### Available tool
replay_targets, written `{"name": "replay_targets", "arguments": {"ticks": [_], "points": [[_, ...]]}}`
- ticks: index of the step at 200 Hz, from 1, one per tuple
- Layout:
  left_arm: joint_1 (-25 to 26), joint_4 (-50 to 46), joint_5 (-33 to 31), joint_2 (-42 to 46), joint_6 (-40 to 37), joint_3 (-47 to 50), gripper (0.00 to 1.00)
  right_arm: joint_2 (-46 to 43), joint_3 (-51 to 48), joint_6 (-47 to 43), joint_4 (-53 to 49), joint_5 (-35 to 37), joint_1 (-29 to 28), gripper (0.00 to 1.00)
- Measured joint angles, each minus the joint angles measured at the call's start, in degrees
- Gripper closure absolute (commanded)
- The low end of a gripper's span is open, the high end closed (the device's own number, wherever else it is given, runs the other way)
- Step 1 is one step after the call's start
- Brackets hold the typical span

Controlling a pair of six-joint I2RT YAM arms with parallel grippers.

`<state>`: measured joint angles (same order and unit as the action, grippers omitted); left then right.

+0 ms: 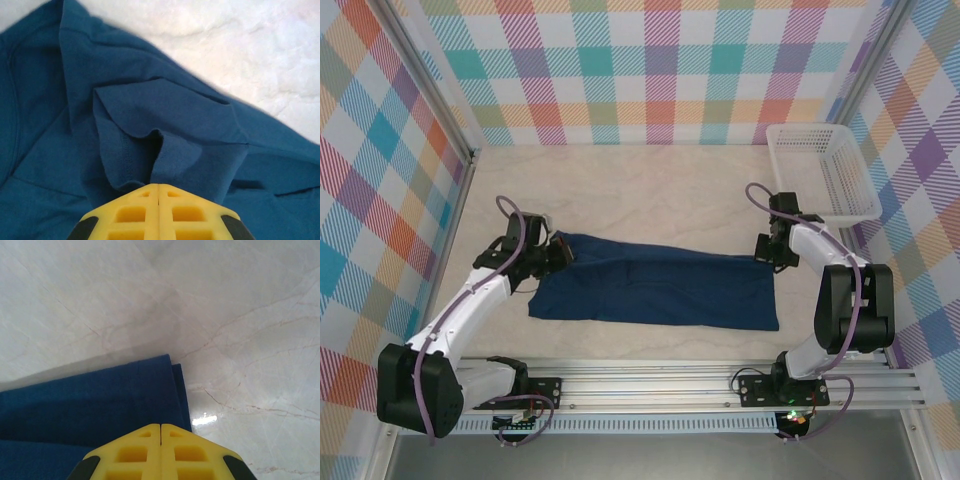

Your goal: Fold the inside-out t-shirt

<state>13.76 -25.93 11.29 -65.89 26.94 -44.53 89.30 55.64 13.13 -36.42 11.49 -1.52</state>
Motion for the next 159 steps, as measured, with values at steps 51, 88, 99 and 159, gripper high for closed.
{"name": "replay_targets", "arguments": {"ticks": [51, 88, 99, 159], "points": [[0.9, 0.6, 0.7, 0.0, 1.8, 6.8, 1.00, -0.1, -3.6, 1.5, -0.5, 0.2, -0.2, 0.91], [1.1, 0.6, 1.5, -0.1, 2.0, 9.0, 1.00, -3.2, -4.5, 2.6, -0.8, 2.0, -1.7, 0.70], [1.1, 0.5, 1.8, 0.0, 2.0, 9.4, 1.00, -5.5, -4.7, 2.9, -0.4, 2.5, -2.8, 0.65], [1.1, 0.0, 3.3, 1.4, 2.0, 9.4, 1.00, -7.8, -4.4, 3.1, 3.5, -1.0, -11.5, 0.58]]}}
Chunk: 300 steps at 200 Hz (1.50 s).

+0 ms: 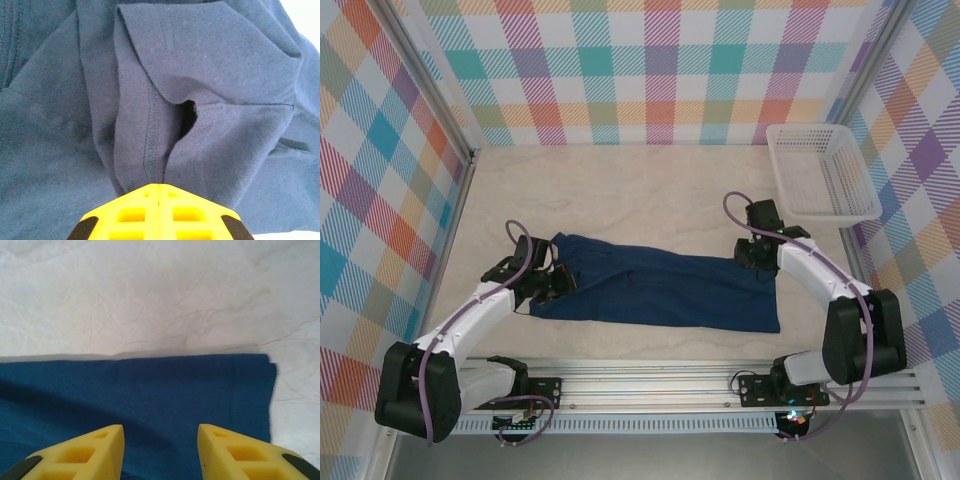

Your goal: Fold the inside-out t-shirt

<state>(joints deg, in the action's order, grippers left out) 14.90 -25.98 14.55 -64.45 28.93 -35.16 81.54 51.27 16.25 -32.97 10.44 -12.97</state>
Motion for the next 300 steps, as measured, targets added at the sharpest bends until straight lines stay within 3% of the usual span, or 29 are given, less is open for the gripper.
{"name": "replay_targets", "arguments": {"ticks": [51, 84, 128, 172, 200, 233, 265, 300], "points": [[0.0, -3.0, 0.9, 1.8, 0.0, -1.4, 1.00, 10.8, 2.8, 3.4, 0.4, -7.9, -2.9, 0.60], [0.0, -4.3, 0.9, 4.6, 0.0, -1.4, 0.99, 14.6, 5.9, 4.3, -0.7, -8.7, -3.1, 0.60], [0.1, -4.1, 1.3, 0.5, -0.3, -1.4, 0.63, 13.8, 6.9, 3.8, -0.9, -8.8, -4.6, 0.58], [0.1, -3.6, -2.9, 1.7, 0.1, -1.4, 0.48, 10.1, 8.4, 0.0, 3.8, -13.1, -15.6, 0.52], [-0.7, 0.6, -5.9, 1.3, 1.1, -1.8, 0.47, 12.9, 12.5, -0.4, 10.5, -19.3, -23.4, 0.51], [-3.0, 6.9, -6.3, -6.9, 1.9, -4.4, 0.47, 23.1, 22.4, 0.9, 16.3, -22.1, -29.7, 0.52], [-3.1, 10.6, -5.6, -15.9, 1.3, -9.2, 0.47, 26.7, 24.5, 1.8, 16.2, -21.3, -30.2, 0.52], [-2.6, 11.4, -6.9, -19.6, 0.3, -11.1, 0.49, 26.6, 24.2, 1.8, 15.1, -19.1, -29.5, 0.52]]}}
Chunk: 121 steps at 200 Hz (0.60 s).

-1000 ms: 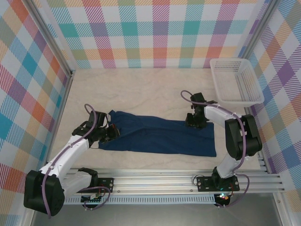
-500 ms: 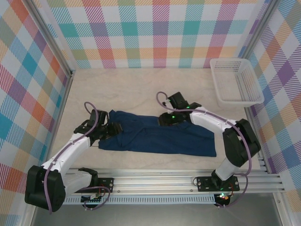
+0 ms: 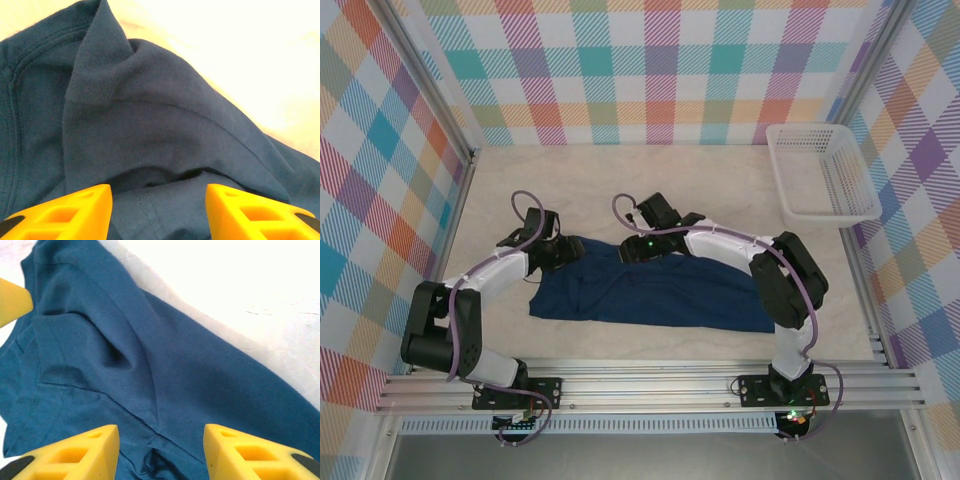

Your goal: Fold the inside-out t-shirt

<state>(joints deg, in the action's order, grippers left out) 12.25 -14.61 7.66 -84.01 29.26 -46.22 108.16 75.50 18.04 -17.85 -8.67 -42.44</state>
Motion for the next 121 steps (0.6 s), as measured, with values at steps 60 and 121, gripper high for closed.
{"name": "replay_targets", "arguments": {"ticks": [60, 121], "points": [[0.1, 0.0, -3.3, -4.1, -1.1, -0.7, 0.54, -0.8, -2.7, 0.6, -0.6, 2.0, 0.5, 0.52], [0.7, 0.0, -2.7, -4.2, -2.1, -0.6, 0.83, -1.3, -2.9, 0.6, -1.3, 3.4, 0.8, 0.52]]}}
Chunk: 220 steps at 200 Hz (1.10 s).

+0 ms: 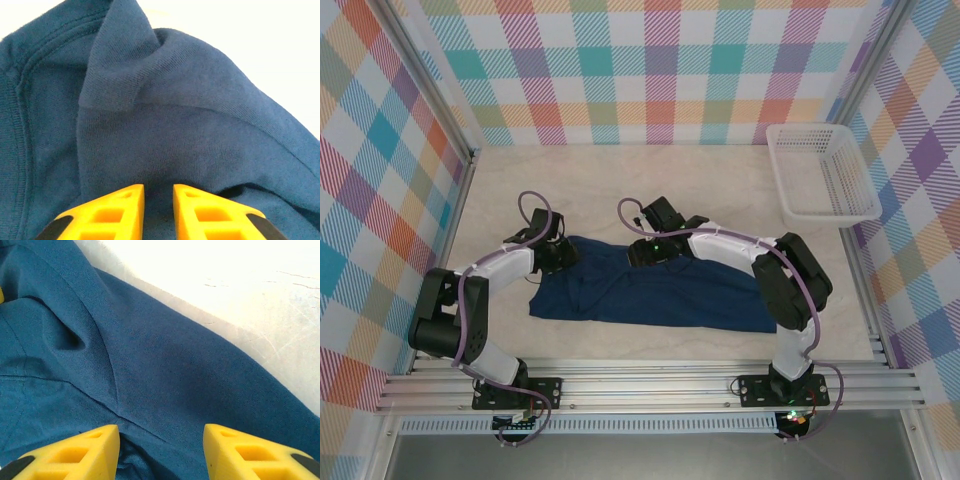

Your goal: Fold the inside-out t-shirt

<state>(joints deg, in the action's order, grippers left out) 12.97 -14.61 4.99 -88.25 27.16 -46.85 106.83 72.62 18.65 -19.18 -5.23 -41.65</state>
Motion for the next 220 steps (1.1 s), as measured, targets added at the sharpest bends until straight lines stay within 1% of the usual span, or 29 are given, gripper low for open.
{"name": "replay_targets", "arguments": {"ticks": [32, 48, 60, 68, 88, 100, 114, 135, 151, 162, 220], "points": [[0.0, 0.0, 0.6, 0.3, 0.0, 0.1, 0.95, -0.1, -0.3, 0.0, -0.2, 0.3, 0.1, 0.53], [0.1, -0.1, 1.2, 0.8, 0.0, 0.2, 0.98, -0.1, -0.3, 0.0, -0.4, 0.5, 0.1, 0.53], [0.3, -0.1, 1.4, 1.5, 0.1, 0.2, 0.98, -0.2, -0.4, 0.0, -0.4, 0.8, 0.1, 0.53], [0.5, -0.1, 1.4, 2.2, 0.0, 0.3, 0.93, -0.2, -0.5, 0.0, -0.4, 0.8, 0.2, 0.53], [0.9, -0.5, 0.3, 3.4, -0.1, 0.5, 0.71, -0.3, -0.7, 0.0, -0.6, 1.0, 0.4, 0.52], [0.9, -1.1, -1.1, 3.7, -0.7, 0.6, 0.63, -0.3, -0.7, 0.0, -0.6, 1.0, 0.4, 0.53], [0.9, -1.8, -2.4, 3.7, -0.9, 0.8, 0.57, -0.3, -0.7, 0.0, -0.6, 1.0, 0.4, 0.53], [0.9, -1.9, -2.7, 3.7, -1.0, 1.7, 0.55, -0.3, -0.7, 0.0, -0.6, 1.0, 0.4, 0.52], [1.0, -1.9, -2.4, 3.5, -1.0, 1.8, 0.56, -0.3, -0.7, 0.0, -0.6, 1.0, 0.4, 0.53], [1.1, -1.8, -1.9, 3.4, -1.0, 1.8, 0.59, -0.3, -0.7, 0.0, -0.6, 1.0, 0.4, 0.52], [1.6, -1.7, -0.3, 2.3, -1.0, 1.8, 0.81, -0.3, -0.7, 0.0, -0.6, 1.0, 0.4, 0.53]]}}
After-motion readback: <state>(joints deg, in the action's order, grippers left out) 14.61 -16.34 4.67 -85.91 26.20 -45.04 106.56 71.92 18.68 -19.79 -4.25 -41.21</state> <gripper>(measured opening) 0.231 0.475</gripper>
